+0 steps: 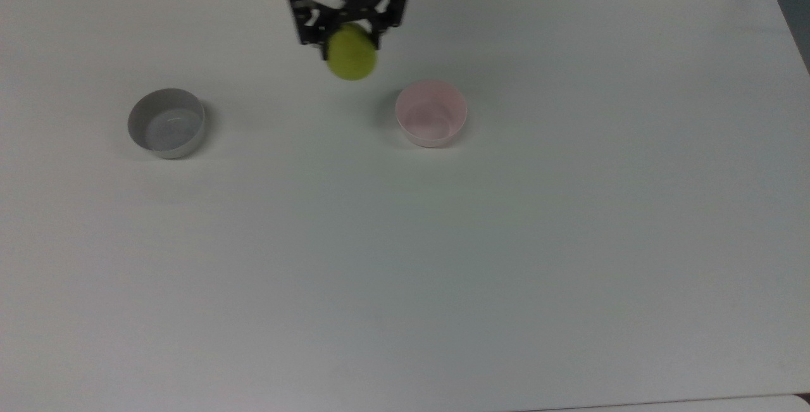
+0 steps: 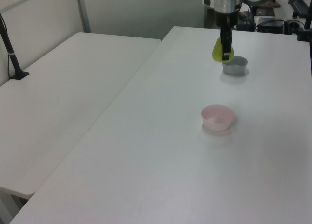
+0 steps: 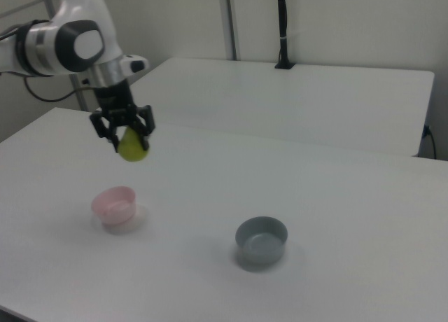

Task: Place the pear in the bowl
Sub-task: 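Lift the pear and carry it over the pink bowl, then lower the pear into the pink bowl and open the gripper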

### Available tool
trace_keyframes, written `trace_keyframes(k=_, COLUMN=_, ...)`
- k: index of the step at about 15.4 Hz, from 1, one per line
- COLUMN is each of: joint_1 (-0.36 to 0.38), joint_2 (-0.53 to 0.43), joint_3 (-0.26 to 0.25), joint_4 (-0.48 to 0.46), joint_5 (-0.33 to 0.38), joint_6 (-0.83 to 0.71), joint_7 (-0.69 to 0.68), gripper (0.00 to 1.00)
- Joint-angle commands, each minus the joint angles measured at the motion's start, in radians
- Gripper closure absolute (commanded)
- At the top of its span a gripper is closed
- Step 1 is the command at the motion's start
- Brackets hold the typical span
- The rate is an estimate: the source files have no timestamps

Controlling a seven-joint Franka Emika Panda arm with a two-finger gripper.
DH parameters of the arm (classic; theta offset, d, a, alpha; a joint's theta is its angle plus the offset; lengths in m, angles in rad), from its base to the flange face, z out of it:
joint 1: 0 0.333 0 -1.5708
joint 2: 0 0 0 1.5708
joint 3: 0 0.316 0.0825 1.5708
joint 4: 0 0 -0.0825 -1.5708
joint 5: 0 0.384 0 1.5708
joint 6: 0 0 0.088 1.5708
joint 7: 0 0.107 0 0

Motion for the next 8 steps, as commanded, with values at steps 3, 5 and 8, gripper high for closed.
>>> trace_keyframes(k=3, joint_1=0.162, joint_2=0.034, joint_3=-0.013, joint_4=0.012, joint_5=0.017, joint_6=-0.010, joint_7=0.055, gripper=0.71)
trace_keyframes(k=5, joint_1=0.171, joint_2=0.081, joint_3=-0.007, joint_4=0.009, joint_5=0.019, joint_6=0.004, joint_7=0.077, gripper=0.71)
trace_keyframes(k=8, joint_1=0.173, joint_2=0.129, joint_3=0.021, joint_4=-0.015, joint_5=0.016, joint_6=0.071, joint_7=0.080, gripper=0.71)
